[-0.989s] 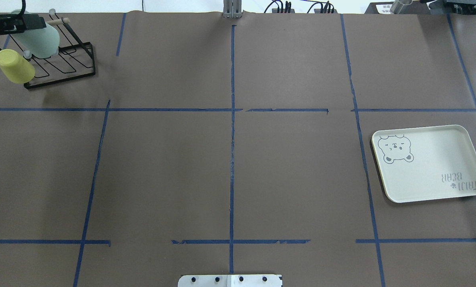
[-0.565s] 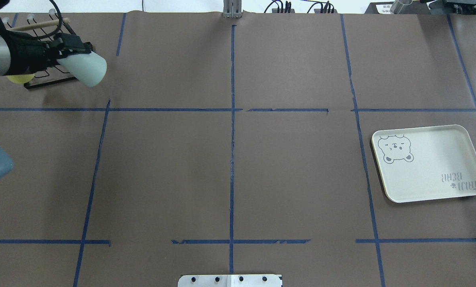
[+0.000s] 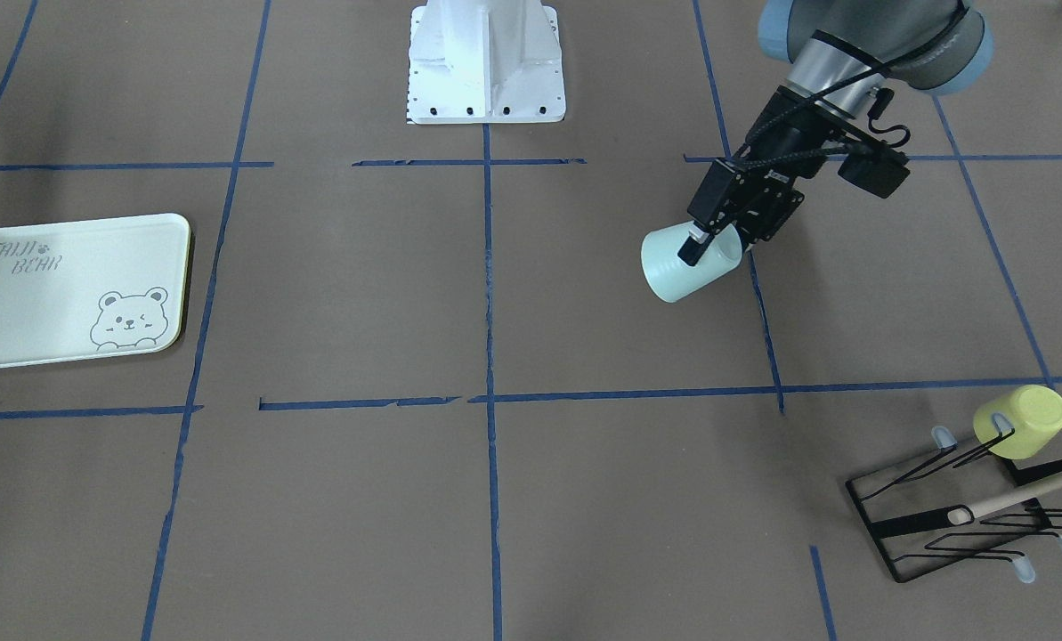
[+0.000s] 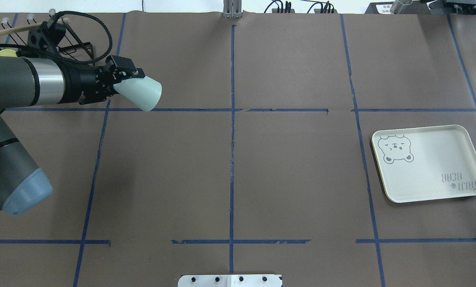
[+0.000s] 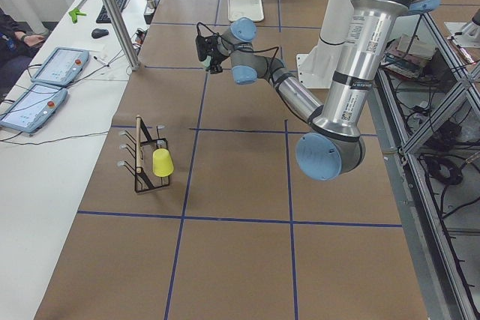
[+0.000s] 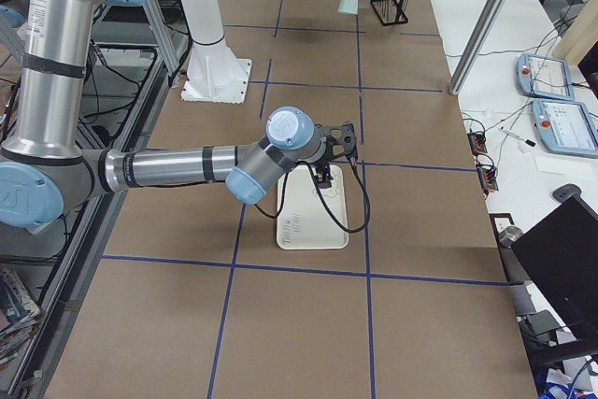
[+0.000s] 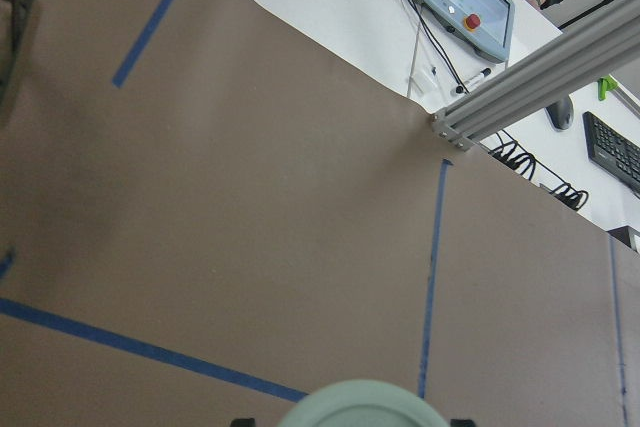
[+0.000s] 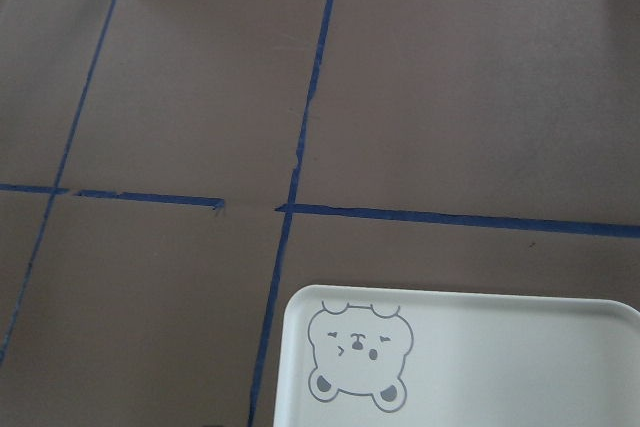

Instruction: Left arm grabs green cup and hands to right arm on tray

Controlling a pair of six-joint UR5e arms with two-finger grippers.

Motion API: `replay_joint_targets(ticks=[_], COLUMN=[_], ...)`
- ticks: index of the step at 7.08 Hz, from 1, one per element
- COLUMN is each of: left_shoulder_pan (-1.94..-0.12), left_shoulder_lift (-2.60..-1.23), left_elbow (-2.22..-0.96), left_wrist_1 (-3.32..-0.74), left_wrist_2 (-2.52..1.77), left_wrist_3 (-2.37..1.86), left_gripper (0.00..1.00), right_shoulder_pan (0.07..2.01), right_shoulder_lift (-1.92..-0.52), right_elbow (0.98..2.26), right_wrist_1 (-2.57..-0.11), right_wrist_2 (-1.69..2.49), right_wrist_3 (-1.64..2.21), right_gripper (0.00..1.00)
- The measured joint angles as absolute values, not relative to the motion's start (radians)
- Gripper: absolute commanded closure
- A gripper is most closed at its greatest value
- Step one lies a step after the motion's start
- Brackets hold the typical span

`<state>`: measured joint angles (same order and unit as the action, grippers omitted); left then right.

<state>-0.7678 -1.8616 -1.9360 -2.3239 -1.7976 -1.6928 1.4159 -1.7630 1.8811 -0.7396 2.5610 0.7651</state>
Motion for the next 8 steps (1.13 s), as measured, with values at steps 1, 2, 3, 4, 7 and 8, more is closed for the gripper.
replay_joint_targets(ticks=[1, 2, 3, 4, 7, 8], left_shoulder_pan=[-0.729, -0.669, -0.612, -0.574, -0.536, -0.516], left_shoulder_lift=[-1.874, -1.897, -1.925, -1.944, -1.955, -1.956], left_elbow=[-1.932, -1.927, -1.921, -1.908, -1.844, -1.831], left_wrist_1=[-2.366, -2.391, -2.412, -2.472, -2.727, -2.793], left_wrist_2=[-1.766, -1.696, -1.633, -1.602, -1.585, -1.572], left_wrist_3=[-1.746, -1.784, -1.813, -1.857, -1.989, -1.997], left_gripper=[0.58, 0.58, 0.58, 0.58, 0.58, 0.58], right_shoulder_pan=[1.357, 1.3, 1.242, 1.173, 0.978, 0.877], right_shoulder_lift=[-1.734, -1.704, -1.678, -1.652, -1.554, -1.527], right_elbow=[1.881, 1.879, 1.876, 1.87, 1.848, 1.821], right_wrist_1=[-0.648, -0.558, -0.468, -0.365, -0.071, 0.037], right_wrist_2=[2.5, 2.44, 2.379, 2.309, 2.147, 2.049], right_wrist_3=[0.902, 1.037, 1.156, 1.283, 1.684, 1.739], right_gripper=[0.0, 0.0, 0.0, 0.0, 0.0, 0.0])
